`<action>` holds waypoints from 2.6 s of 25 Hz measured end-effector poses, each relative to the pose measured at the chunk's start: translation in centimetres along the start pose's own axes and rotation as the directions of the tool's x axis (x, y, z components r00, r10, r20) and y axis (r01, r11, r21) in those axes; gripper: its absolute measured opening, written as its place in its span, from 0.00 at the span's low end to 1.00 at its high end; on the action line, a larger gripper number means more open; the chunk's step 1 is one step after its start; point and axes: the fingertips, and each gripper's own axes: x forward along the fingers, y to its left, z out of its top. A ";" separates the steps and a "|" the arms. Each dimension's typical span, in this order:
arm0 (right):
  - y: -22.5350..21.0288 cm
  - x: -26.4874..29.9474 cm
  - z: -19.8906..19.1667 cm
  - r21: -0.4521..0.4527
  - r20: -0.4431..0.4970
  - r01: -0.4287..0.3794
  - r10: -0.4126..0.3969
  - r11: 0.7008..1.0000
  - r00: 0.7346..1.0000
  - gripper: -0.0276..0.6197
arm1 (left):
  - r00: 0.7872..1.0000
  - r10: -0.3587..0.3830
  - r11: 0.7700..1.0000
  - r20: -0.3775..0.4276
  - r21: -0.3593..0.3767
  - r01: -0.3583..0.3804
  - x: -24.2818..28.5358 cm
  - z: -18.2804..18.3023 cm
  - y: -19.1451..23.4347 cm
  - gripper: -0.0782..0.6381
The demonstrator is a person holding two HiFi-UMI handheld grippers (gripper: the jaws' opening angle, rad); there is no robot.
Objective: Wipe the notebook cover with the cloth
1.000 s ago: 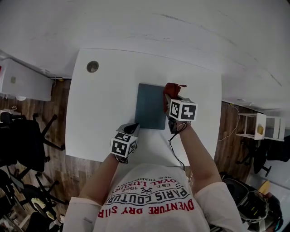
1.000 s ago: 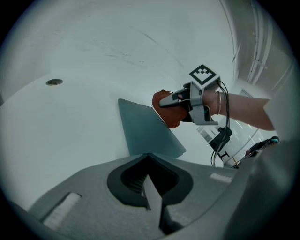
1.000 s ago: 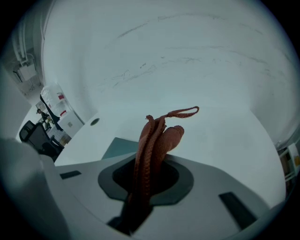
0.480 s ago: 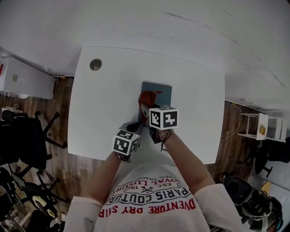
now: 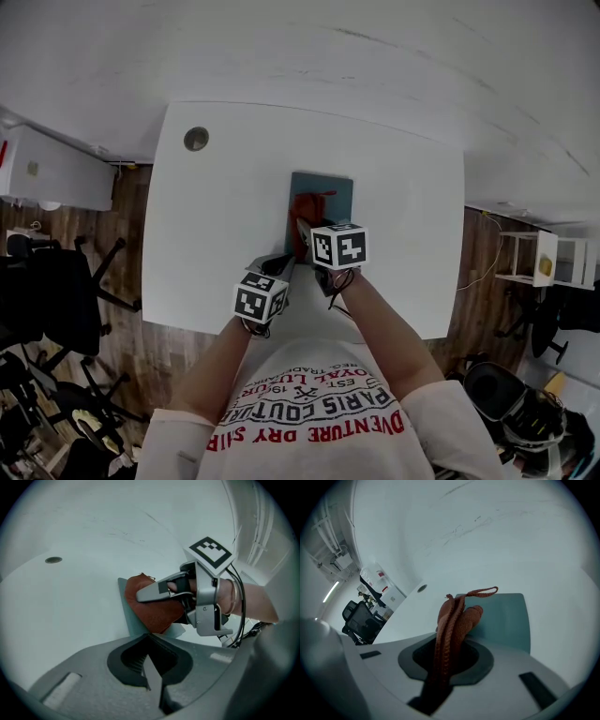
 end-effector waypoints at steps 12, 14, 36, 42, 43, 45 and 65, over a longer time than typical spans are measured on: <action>-4.8 -3.0 -0.7 0.055 0.066 0.065 -0.068 0.996 0.995 0.17 | 1.000 0.004 1.000 0.001 0.002 -0.004 0.0 0.0 0.0 0.12; -5.6 -3.5 -0.8 0.066 0.069 0.077 -0.082 0.995 0.994 0.17 | 1.000 0.005 1.000 0.001 0.002 -0.005 0.0 0.0 0.0 0.12; -7.6 -9.8 -1.4 0.181 0.150 0.091 -0.119 0.979 0.982 0.15 | 1.000 -0.008 1.000 -0.007 -0.013 0.008 -0.1 -0.1 -0.1 0.12; -1.9 -9.3 0.0 0.064 0.148 0.008 -0.017 0.998 0.989 0.15 | 1.000 -0.013 1.000 -0.007 -0.014 0.013 0.1 0.1 -0.2 0.12; -0.9 -8.9 -0.1 0.049 0.139 -0.009 0.002 0.999 0.990 0.15 | 1.000 -0.012 1.000 -0.007 -0.013 0.012 0.1 0.0 -0.2 0.12; 1.1 -7.8 -0.9 0.028 0.108 -0.043 0.040 0.999 0.993 0.15 | 1.000 -0.010 1.000 -0.008 -0.012 0.010 0.0 -0.1 -0.1 0.12; 2.0 -1.9 -5.2 0.080 -0.034 -0.039 0.042 0.996 0.999 0.15 | 1.000 0.004 1.000 0.000 0.005 -0.004 0.0 -0.1 -0.1 0.12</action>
